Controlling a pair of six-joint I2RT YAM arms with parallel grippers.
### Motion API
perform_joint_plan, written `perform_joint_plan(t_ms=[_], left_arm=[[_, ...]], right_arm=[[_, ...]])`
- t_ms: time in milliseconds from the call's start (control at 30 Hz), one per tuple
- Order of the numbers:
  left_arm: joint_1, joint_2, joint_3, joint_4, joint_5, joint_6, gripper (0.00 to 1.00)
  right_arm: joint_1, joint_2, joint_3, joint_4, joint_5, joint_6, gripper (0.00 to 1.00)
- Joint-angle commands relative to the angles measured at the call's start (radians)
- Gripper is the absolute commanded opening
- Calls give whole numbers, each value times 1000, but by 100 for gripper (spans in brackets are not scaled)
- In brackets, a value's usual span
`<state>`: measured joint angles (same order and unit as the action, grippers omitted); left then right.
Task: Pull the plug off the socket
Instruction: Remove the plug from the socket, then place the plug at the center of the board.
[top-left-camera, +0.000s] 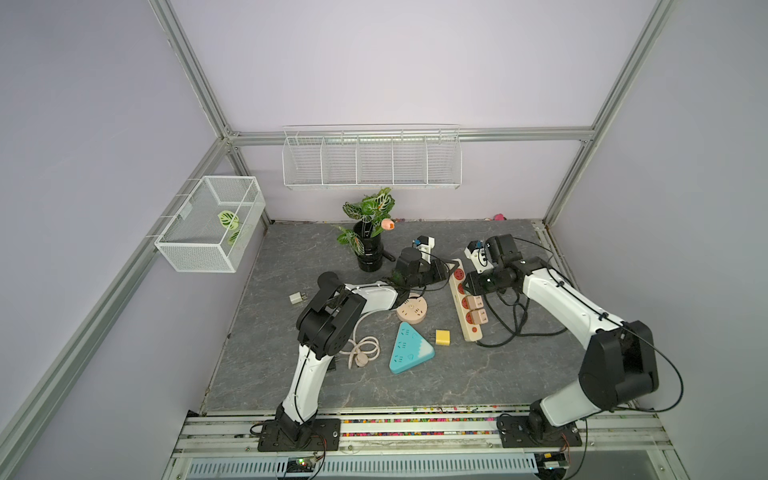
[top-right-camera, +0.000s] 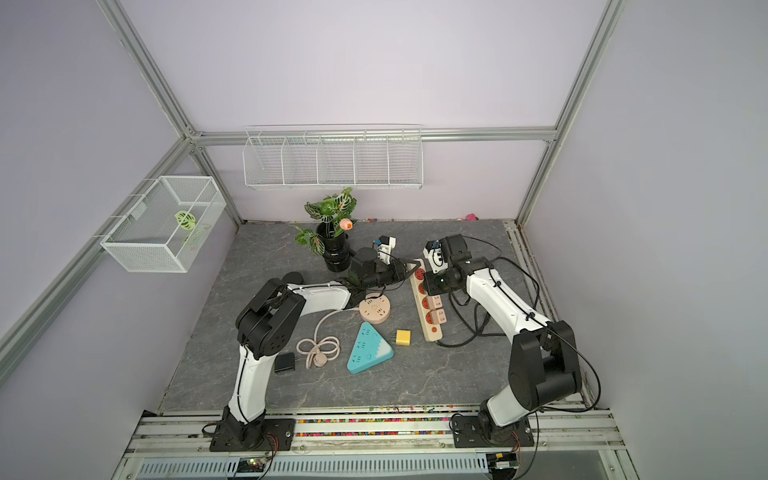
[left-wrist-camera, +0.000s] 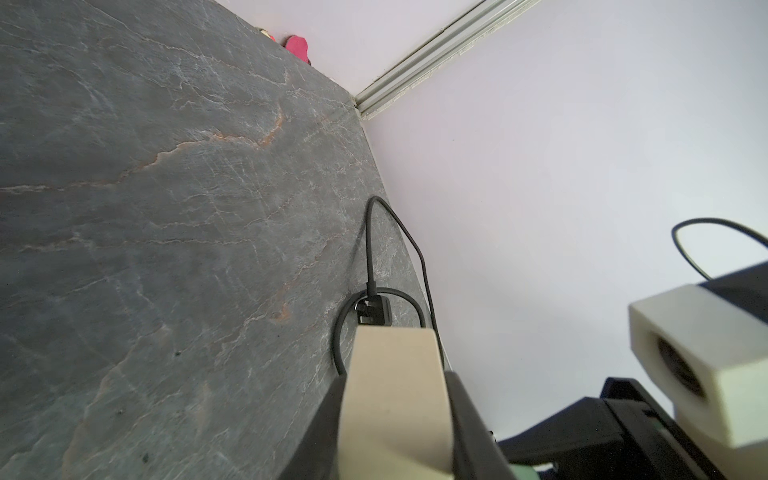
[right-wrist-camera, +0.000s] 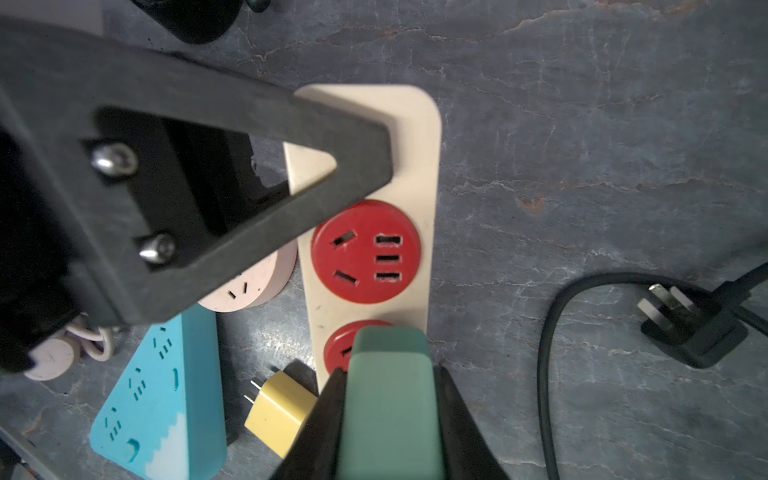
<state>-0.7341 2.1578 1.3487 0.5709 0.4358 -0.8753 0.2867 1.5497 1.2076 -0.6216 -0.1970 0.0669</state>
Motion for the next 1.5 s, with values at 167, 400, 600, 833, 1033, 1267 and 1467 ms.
perform_joint_plan(t_ms=[167,400,600,833,1033,1267,1467], left_arm=[[67,85,-70,-291,-180,205,0],[66,85,-46,-371,-230,246,0],[67,79,-82,-347,-243,257,0],[67,104,-66,-345,-222,255,0],[67,109,-43,-408,-245,283,0],[67,97,-41,-447,-282,304,0],[67,86,-64,-404,-249,286,0]], right_arm=[[-110,23,92,-3,-106,126,0],[50,-41,65,-9,126,-27,0],[-120,-89,56,42,-74,103,0],[-98,-63,61,9,-178,71,0],[-21,-79,139,-156,137,-28,0],[-146,-127,76,-46,-72,97,0],[-123,-90,53,-18,-124,70,0]])
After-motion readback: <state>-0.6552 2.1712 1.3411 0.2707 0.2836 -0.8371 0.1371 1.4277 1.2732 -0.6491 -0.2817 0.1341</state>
